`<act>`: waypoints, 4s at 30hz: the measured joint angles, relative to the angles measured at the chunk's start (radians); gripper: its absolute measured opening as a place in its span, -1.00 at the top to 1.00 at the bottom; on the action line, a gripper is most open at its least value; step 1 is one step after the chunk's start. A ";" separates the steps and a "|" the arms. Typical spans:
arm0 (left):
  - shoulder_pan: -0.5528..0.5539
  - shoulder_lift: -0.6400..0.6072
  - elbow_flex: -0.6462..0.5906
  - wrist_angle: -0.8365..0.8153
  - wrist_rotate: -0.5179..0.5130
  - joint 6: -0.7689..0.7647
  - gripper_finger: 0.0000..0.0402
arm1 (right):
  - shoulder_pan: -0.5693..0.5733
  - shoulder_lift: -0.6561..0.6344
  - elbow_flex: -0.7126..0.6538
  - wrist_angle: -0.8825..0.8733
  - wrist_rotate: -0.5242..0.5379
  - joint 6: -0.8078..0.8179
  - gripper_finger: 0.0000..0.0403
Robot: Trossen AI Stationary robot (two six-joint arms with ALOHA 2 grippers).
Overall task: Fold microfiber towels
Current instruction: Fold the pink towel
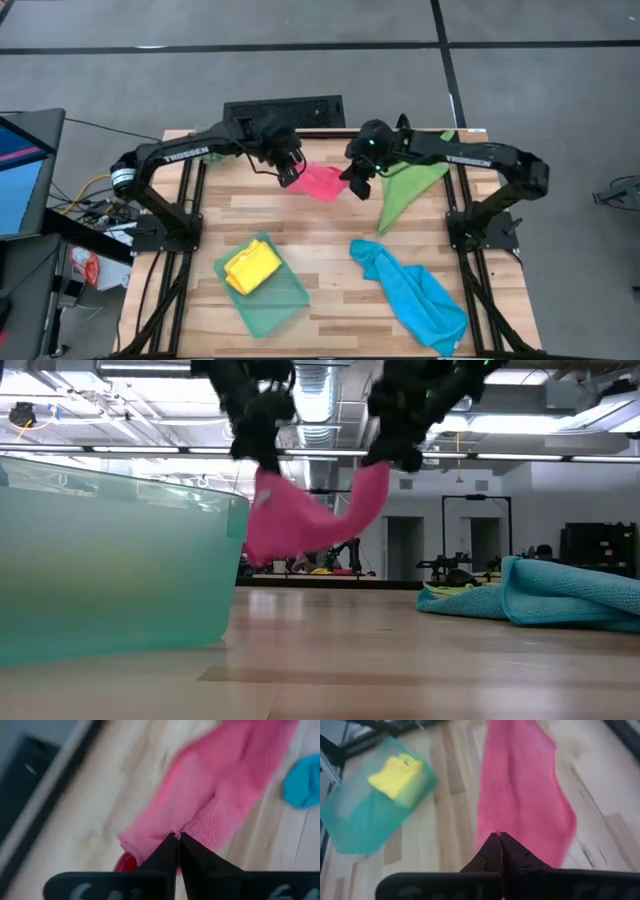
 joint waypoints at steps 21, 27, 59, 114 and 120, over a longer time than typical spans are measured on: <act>-0.059 0.029 -0.370 0.448 0.126 -0.026 -0.07 | -0.029 0.168 0.000 -0.008 -0.123 -0.092 0.95; -0.093 0.117 -0.371 0.434 0.067 0.041 -0.02 | -0.027 0.167 0.000 -0.018 -0.126 -0.092 0.93; -0.122 0.035 -0.370 0.266 -0.018 -0.228 0.00 | -0.020 0.167 0.000 -0.065 -0.126 -0.144 0.92; -0.154 0.009 -0.514 0.546 -0.132 -0.447 0.98 | -0.020 0.167 0.000 -0.068 -0.129 -0.162 0.93; -0.154 -0.060 -0.455 0.510 -0.122 -0.453 1.00 | -0.020 0.164 0.000 -0.068 -0.129 -0.160 0.92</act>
